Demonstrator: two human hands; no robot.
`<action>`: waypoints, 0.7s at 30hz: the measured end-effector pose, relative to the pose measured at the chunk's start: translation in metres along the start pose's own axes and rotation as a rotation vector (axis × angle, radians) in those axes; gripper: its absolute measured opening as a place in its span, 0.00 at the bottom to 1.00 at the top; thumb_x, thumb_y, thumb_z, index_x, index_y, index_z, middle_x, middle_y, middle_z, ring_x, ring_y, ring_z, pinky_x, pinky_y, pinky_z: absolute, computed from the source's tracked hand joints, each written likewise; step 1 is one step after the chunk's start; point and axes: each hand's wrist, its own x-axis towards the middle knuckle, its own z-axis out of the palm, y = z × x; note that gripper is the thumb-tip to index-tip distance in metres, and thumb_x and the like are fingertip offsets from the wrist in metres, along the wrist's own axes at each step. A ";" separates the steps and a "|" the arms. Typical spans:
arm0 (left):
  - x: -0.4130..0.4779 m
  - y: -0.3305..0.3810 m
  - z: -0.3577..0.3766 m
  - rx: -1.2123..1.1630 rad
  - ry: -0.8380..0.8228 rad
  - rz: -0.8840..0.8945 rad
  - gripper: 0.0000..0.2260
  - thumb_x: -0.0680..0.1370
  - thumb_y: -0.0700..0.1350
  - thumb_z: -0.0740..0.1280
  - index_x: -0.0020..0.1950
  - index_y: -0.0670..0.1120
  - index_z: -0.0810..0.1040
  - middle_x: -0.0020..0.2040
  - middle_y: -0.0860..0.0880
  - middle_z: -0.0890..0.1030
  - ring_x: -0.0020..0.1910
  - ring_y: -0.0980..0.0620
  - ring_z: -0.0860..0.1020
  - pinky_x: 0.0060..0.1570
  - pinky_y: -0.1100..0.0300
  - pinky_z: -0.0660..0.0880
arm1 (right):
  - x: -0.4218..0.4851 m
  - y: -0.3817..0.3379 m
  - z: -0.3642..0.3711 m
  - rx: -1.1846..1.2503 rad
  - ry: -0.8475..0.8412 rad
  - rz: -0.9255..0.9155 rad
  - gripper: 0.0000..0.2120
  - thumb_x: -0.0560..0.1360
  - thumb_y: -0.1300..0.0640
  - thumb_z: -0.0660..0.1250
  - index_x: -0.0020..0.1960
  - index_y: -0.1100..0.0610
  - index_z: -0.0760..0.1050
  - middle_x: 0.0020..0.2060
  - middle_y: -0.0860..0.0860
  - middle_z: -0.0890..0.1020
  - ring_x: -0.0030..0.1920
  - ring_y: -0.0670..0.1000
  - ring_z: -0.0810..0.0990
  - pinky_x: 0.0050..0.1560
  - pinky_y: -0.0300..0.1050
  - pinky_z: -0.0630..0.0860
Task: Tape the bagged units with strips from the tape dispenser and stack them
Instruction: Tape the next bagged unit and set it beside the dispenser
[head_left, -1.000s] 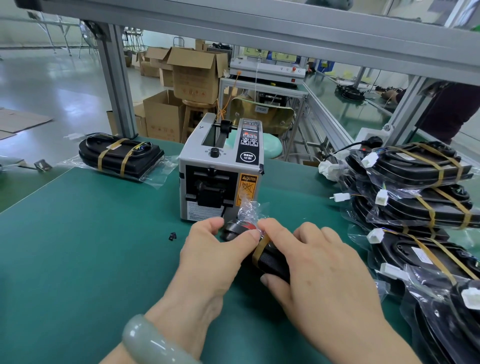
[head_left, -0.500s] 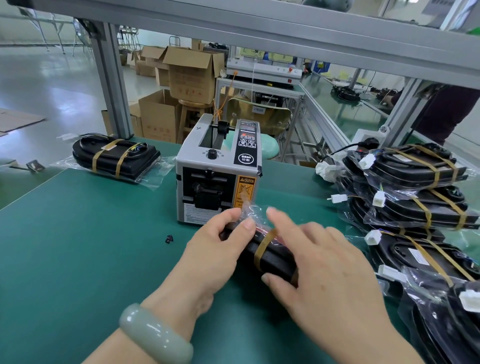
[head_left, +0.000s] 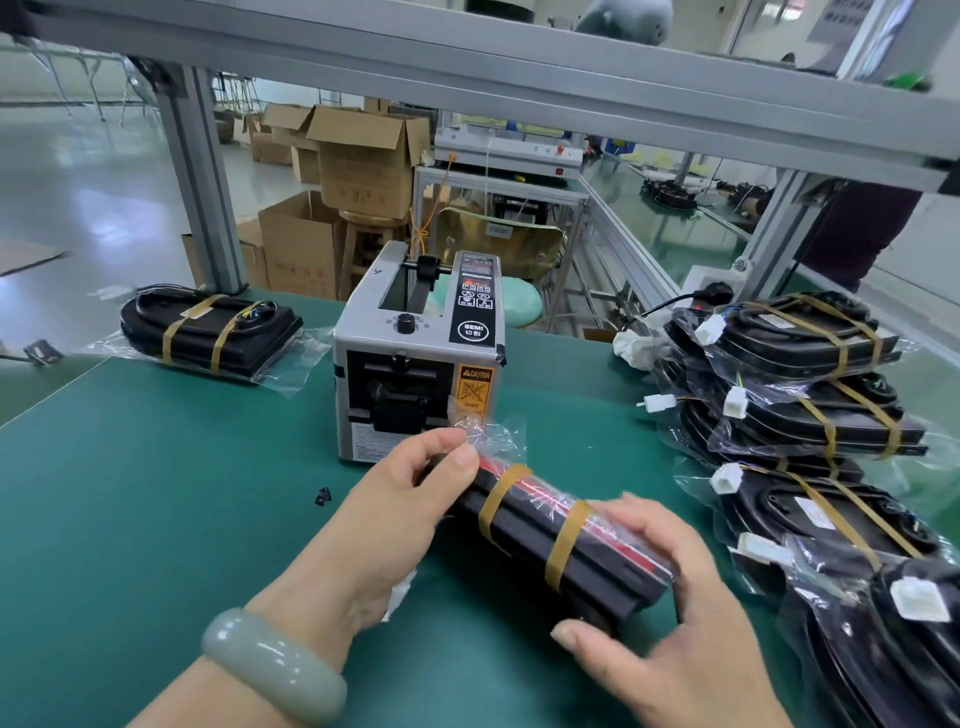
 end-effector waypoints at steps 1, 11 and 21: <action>0.000 0.000 -0.002 0.021 -0.012 -0.003 0.13 0.75 0.55 0.66 0.58 0.58 0.77 0.53 0.56 0.83 0.52 0.58 0.79 0.49 0.63 0.71 | 0.000 -0.001 -0.001 0.016 -0.024 0.008 0.39 0.51 0.51 0.80 0.59 0.35 0.71 0.56 0.32 0.77 0.60 0.33 0.73 0.57 0.21 0.63; 0.016 0.024 -0.016 -0.064 0.442 0.010 0.06 0.77 0.47 0.68 0.41 0.49 0.80 0.35 0.52 0.81 0.33 0.56 0.77 0.33 0.62 0.71 | 0.015 -0.029 -0.009 -0.214 0.294 0.083 0.28 0.49 0.37 0.69 0.48 0.42 0.76 0.40 0.39 0.81 0.42 0.39 0.79 0.45 0.29 0.71; 0.031 0.041 -0.019 -0.215 0.458 -0.181 0.09 0.76 0.47 0.69 0.38 0.46 0.75 0.27 0.53 0.76 0.19 0.60 0.72 0.18 0.70 0.66 | 0.013 -0.031 0.012 -0.328 0.216 -0.037 0.25 0.51 0.44 0.74 0.47 0.43 0.76 0.41 0.36 0.77 0.42 0.42 0.73 0.47 0.26 0.65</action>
